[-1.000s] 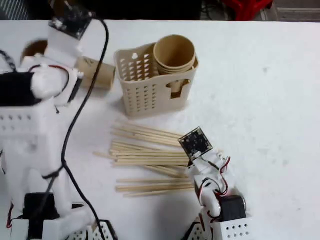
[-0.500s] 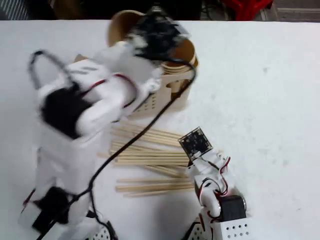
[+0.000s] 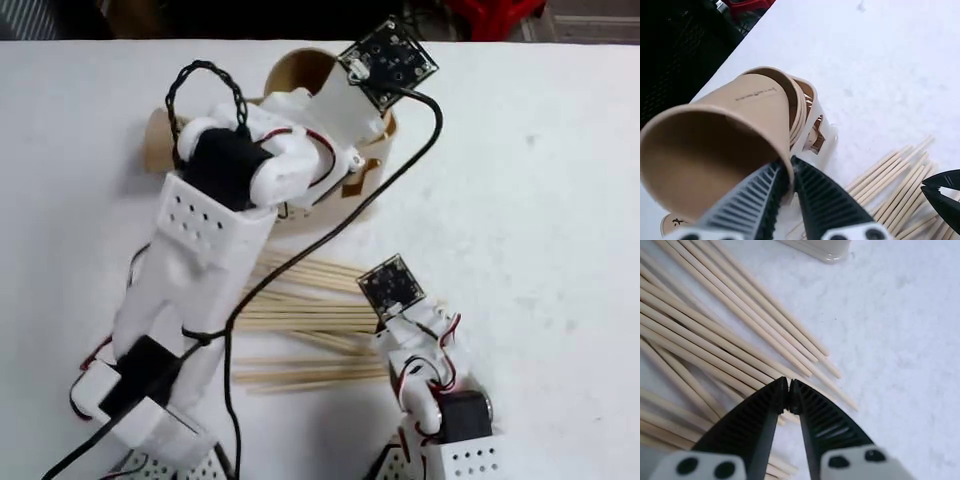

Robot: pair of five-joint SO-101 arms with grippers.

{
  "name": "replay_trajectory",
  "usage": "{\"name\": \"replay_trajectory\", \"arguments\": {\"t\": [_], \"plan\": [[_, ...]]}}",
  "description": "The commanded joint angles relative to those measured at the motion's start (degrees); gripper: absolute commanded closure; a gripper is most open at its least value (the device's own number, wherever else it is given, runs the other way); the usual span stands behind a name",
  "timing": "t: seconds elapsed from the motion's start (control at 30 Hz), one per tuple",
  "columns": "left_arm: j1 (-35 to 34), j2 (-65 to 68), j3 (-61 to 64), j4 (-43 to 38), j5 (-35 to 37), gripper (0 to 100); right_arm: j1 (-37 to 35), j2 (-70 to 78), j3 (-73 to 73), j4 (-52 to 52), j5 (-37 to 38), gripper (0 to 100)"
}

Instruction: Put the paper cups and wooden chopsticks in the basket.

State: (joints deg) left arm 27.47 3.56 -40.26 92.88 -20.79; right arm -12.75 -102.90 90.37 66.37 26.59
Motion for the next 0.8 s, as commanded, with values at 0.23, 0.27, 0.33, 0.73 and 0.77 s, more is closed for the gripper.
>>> {"name": "replay_trajectory", "arguments": {"t": [0.23, 0.27, 0.33, 0.73, 0.77], "plan": [[0.1, -0.5, -1.6, -6.6, 0.4, 84, 0.0, -0.4, -0.2, -1.4, 0.5, 98.1], [0.0, -0.2, -1.5, -7.6, 0.4, 84, 0.0, -0.4, -0.2, -1.4, 0.5, 98.1], [-0.1, -0.1, -1.1, -9.8, 0.4, 84, 0.0, -0.4, -0.2, -1.4, 0.5, 98.1], [-0.6, 5.5, -1.5, -19.3, 0.4, 83, 0.0, -0.4, -0.2, -1.4, 0.5, 98.1], [-0.6, 6.7, -1.6, -20.1, 0.4, 83, 0.0, -0.4, -0.2, -1.4, 0.5, 98.1]]}}
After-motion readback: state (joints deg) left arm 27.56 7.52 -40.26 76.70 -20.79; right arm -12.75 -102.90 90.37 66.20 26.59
